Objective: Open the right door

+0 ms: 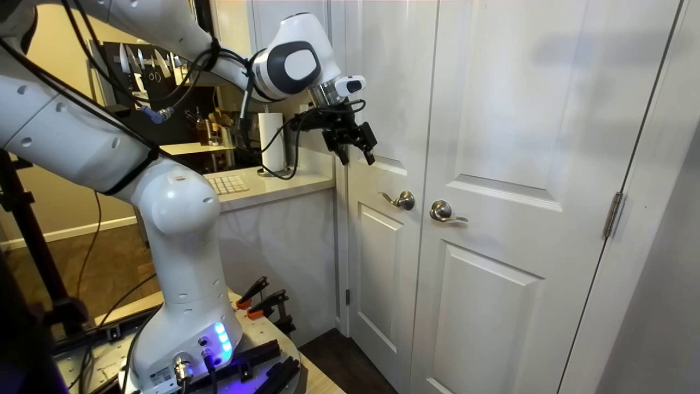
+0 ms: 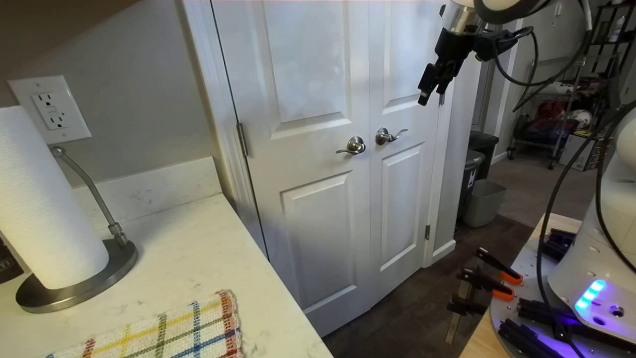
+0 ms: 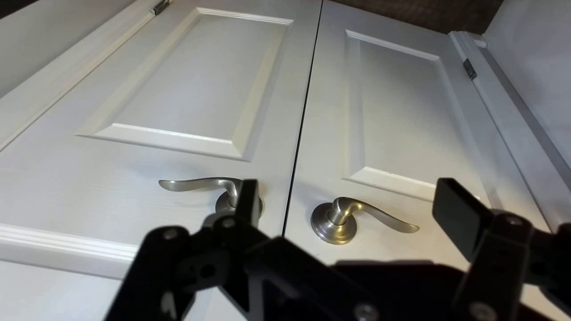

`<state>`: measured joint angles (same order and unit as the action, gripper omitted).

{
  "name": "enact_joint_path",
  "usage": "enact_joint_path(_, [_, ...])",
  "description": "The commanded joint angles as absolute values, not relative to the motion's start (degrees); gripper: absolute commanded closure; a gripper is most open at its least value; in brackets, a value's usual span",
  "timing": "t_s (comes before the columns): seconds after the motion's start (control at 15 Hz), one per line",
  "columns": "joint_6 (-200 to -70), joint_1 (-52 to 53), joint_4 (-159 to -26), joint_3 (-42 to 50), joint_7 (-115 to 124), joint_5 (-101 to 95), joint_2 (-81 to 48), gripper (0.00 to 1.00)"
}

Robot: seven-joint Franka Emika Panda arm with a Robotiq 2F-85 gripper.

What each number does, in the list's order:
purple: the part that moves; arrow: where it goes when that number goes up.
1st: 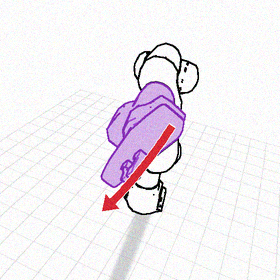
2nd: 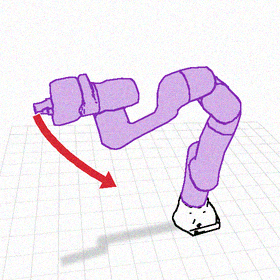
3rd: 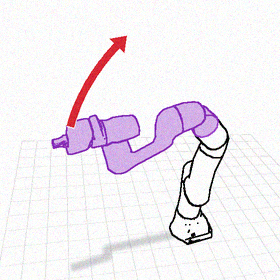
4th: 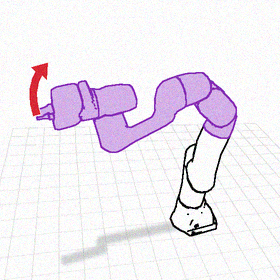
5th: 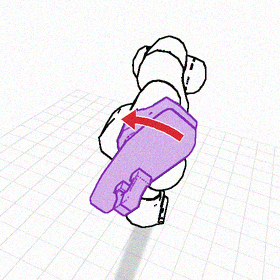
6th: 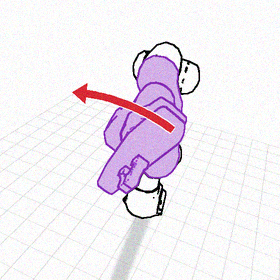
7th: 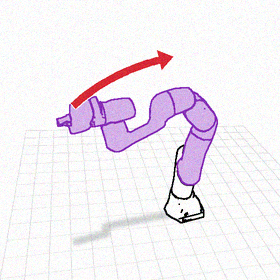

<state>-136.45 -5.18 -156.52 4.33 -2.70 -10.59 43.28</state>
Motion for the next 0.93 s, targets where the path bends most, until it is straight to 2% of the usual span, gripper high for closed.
enact_joint_path(0.0, [-136.4, -5.6, -156.4, 3.9, -3.0, -10.1, 43.3, 0.00])
enact_joint_path(0.2, [-136.4, -5.6, -156.4, 3.9, -3.0, -10.1, 43.3, 0.00])
enact_joint_path(0.87, [-133.2, -9.1, -149.7, -8.0, 17.5, -11.5, 35.2, 0.00])
